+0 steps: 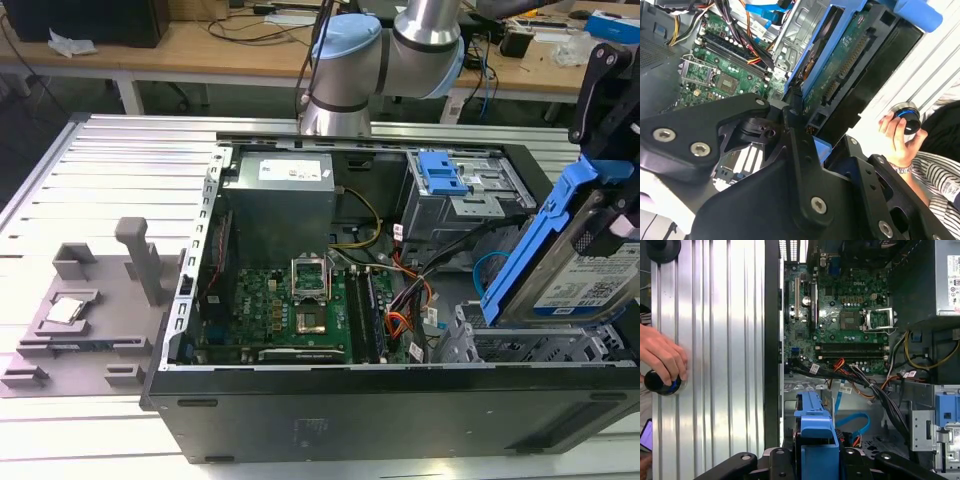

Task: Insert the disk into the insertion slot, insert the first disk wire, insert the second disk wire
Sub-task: 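Insert the disk into the insertion slot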

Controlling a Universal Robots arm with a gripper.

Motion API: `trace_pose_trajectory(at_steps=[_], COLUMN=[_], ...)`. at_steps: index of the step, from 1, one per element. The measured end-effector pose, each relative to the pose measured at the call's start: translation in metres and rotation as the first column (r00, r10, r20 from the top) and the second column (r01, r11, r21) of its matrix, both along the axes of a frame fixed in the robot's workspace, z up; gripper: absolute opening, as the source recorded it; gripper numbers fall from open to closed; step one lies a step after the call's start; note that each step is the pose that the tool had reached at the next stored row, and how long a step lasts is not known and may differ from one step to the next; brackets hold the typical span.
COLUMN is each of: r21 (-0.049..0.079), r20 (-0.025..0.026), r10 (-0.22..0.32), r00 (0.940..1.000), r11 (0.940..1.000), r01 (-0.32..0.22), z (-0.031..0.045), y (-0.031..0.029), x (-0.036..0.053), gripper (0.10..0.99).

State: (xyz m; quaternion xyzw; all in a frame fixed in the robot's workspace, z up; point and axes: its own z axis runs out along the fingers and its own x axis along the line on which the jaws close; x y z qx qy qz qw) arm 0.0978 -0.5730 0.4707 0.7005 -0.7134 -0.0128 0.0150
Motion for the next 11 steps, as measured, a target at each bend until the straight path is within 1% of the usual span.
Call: trace_pose_trajectory(at_steps=[5,9,11], r21=[0.000,0.000,0.002], r20=[0.0000,0.0000,0.0000], r10=[0.000,0.000,0.000], r00=[1.0000,1.0000,1.0000], r11=[1.0000,1.0000,1.0000], r01=[0.000,0.000,0.000], z=[-0.0037,-0.0048,-0.0057], y=[0.0000,0.0000,0.0002], x=[0.0000,-0.0004,-0.0005], gripper=[0.365,0.365,0.365])
